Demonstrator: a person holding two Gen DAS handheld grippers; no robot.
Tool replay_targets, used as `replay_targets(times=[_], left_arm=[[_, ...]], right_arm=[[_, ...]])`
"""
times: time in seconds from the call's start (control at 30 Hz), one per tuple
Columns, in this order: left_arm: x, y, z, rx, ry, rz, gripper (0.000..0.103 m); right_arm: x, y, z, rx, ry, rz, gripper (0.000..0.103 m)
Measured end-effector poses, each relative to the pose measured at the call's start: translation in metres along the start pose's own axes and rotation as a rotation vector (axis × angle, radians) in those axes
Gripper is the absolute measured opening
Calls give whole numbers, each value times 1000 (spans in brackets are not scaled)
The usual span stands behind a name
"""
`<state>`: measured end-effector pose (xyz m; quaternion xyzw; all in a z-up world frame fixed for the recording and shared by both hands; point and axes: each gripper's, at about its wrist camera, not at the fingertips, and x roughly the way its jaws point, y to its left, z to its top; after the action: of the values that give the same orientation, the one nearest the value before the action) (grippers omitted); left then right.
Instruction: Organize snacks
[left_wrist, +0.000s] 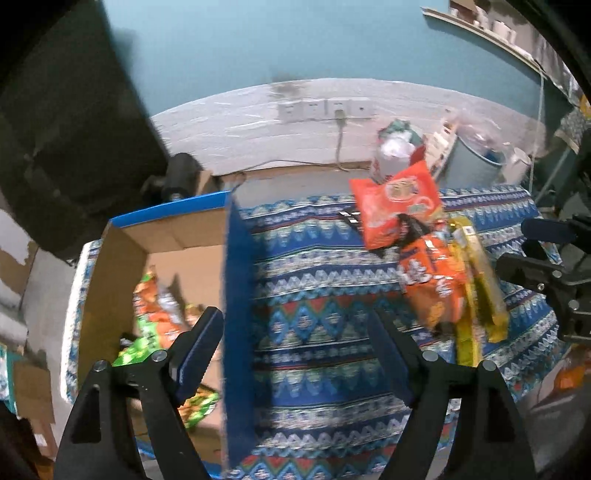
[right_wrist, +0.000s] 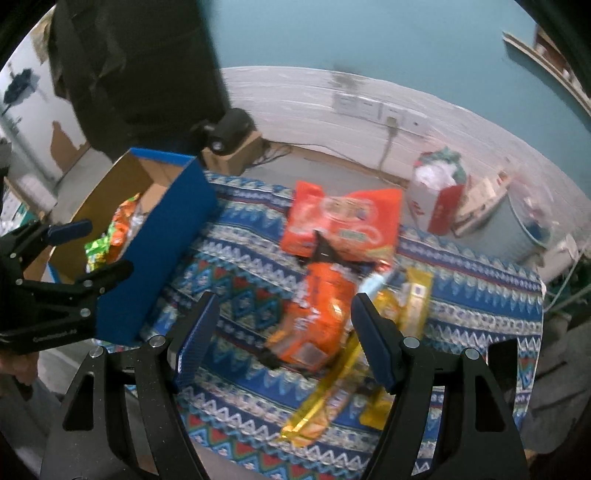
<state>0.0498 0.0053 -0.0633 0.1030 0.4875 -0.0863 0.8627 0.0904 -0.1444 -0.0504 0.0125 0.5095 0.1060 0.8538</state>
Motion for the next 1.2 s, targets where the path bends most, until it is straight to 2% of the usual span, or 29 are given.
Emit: replay_targets(times=[0.27,0.37,0.7,0.9,1.2], left_arm=[[19,-52,15,59,40,-78,82],[27,-66,19,53,59,-106,88],[65,-116,33,40,149,-217,89],[90,-135,40,6,202,-251,89],[119,-145,43,-8,250,-243,89]], right_arm=[[0,-53,-22,70,20,-46,73],[3,-73,-31,104,35,-59,73],[14,-116,-52,161,79,-105,72],[27,-129,-63,173,120,-124,73],[51,-146,-73,205,171,-138,73]])
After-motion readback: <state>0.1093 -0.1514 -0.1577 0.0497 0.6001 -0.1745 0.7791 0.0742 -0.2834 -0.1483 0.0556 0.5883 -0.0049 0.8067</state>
